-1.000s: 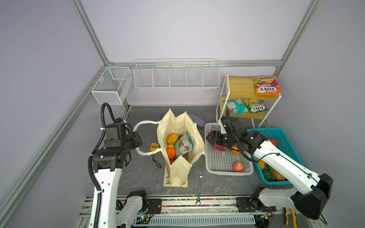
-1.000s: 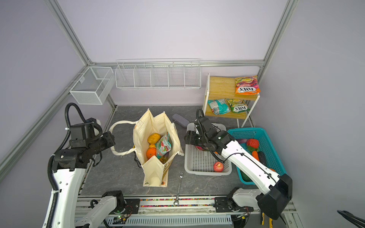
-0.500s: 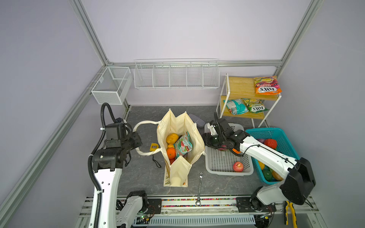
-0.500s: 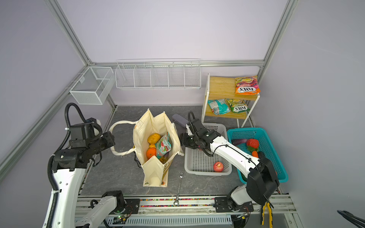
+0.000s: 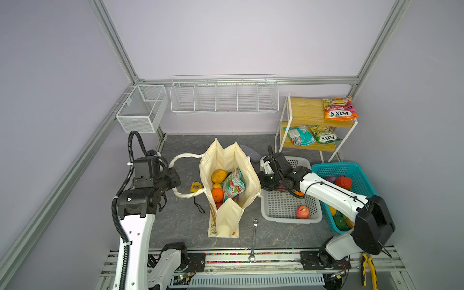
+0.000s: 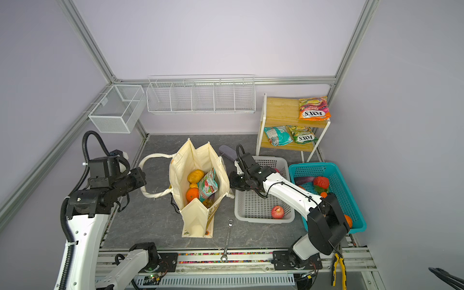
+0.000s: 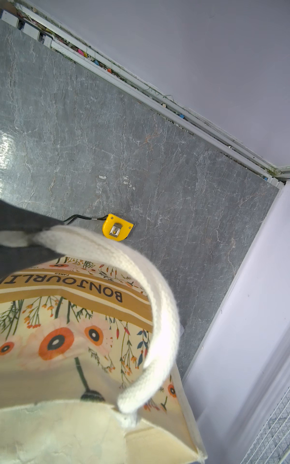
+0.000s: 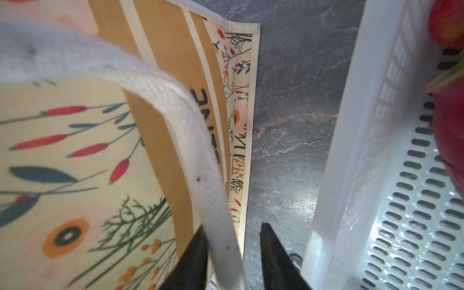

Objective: Place the food into the grocery bag and tie it
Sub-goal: 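Release the rim and grasp the other tote handle with the right gripper, then lift both tote handles up toward each other with both grippers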

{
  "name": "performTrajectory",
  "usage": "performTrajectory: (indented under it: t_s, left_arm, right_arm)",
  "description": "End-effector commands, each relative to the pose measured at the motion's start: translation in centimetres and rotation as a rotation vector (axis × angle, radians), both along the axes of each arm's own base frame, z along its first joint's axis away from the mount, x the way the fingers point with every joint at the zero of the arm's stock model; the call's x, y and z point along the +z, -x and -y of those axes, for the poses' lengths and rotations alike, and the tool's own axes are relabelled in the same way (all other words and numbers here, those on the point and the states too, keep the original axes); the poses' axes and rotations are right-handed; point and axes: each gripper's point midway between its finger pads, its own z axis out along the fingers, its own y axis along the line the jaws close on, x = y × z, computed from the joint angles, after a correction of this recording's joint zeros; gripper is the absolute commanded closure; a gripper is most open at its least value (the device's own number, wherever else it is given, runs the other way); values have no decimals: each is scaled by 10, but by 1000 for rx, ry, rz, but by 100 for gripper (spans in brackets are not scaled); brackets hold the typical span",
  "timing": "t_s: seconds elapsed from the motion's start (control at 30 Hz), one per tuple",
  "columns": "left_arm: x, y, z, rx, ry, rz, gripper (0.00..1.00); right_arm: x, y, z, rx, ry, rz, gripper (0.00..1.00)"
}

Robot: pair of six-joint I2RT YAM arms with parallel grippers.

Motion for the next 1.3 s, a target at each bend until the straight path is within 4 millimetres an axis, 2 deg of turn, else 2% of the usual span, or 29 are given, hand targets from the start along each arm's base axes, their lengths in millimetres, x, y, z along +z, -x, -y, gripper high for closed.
performTrajectory:
  t_s: [0.0,0.2,0.4,0.53,0.73,0.8,0.9,1.13,1.27]
  left_arm:
    - [7,0,-1,-5,-4,26,100]
    - [9,1,0,-6,2,31,100]
    - [12,3,0,-8,1,35,100]
    - [21,3,1,-9,4,43,100]
    - [44,6,9,-45,37,76,100]
    - [52,8,17,-75,67,90,100]
    - [69,9,29,-128,122,126,100]
    - [123,12,71,-307,313,224,100]
    - [133,12,88,-359,353,240,100]
  right_arm:
    - [-3,7,5,4,13,-4,68]
    - [-1,9,8,5,16,0,78]
    - [18,12,19,-7,33,45,87]
    - [39,20,34,-20,53,88,90]
    - [86,31,63,-67,57,196,93]
    - [102,34,66,-66,44,230,93]
    - [124,35,63,-44,2,273,93]
    - [178,37,33,59,-132,374,93]
    - [200,44,10,130,-161,427,93]
